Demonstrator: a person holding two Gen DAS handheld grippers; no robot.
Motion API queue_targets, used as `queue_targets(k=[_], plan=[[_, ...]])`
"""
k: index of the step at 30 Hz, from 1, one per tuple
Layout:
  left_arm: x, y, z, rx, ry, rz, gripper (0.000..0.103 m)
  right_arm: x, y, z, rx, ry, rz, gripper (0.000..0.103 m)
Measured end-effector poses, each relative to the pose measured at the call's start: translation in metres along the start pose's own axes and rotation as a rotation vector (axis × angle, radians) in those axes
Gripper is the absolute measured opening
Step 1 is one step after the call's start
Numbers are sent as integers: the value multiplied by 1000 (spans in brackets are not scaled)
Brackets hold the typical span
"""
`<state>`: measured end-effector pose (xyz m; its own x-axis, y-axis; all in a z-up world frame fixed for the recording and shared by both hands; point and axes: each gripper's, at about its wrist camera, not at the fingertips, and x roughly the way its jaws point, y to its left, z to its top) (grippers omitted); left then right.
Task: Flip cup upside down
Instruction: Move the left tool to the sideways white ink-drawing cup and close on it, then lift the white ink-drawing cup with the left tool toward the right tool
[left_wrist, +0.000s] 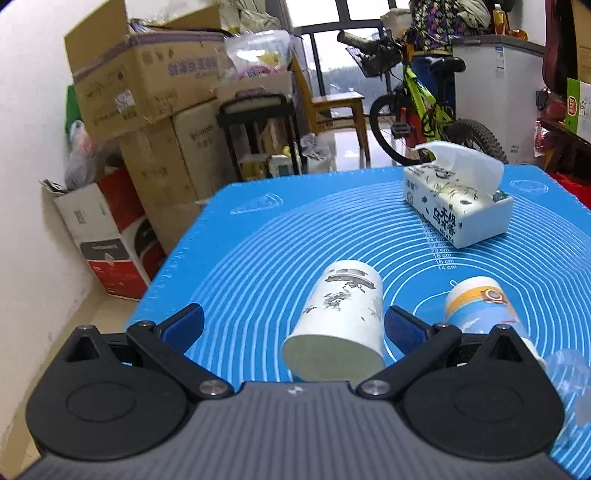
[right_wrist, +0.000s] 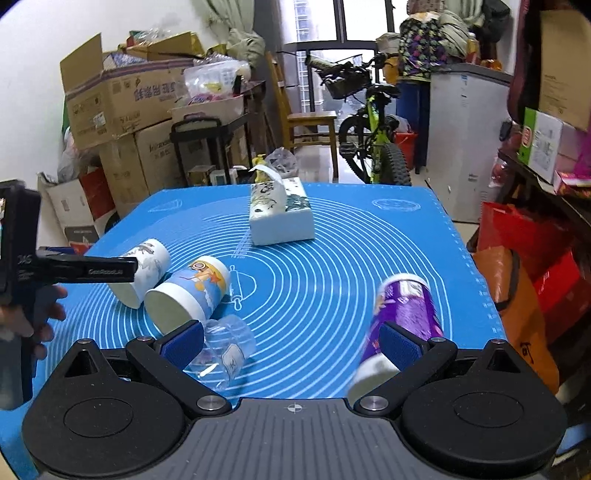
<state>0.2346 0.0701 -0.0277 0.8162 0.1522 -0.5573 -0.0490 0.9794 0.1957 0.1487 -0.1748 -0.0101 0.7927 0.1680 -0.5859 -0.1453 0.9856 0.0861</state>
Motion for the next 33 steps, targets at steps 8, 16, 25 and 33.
queue_targets(k=[8,16,25,33], plan=[[28,1,-1,-13,68,-107,72,15,10,3,-33,14,5,100],[25,7,-1,-53,103,-116,61,14,13,2,-53,17,-6,101],[-37,17,-9,-121,74,-148,60,-16,13,-5,-67,12,-1,100],[-109,-6,-27,-124,49,-220,60,-51,-1,-25,-75,39,-18,100]])
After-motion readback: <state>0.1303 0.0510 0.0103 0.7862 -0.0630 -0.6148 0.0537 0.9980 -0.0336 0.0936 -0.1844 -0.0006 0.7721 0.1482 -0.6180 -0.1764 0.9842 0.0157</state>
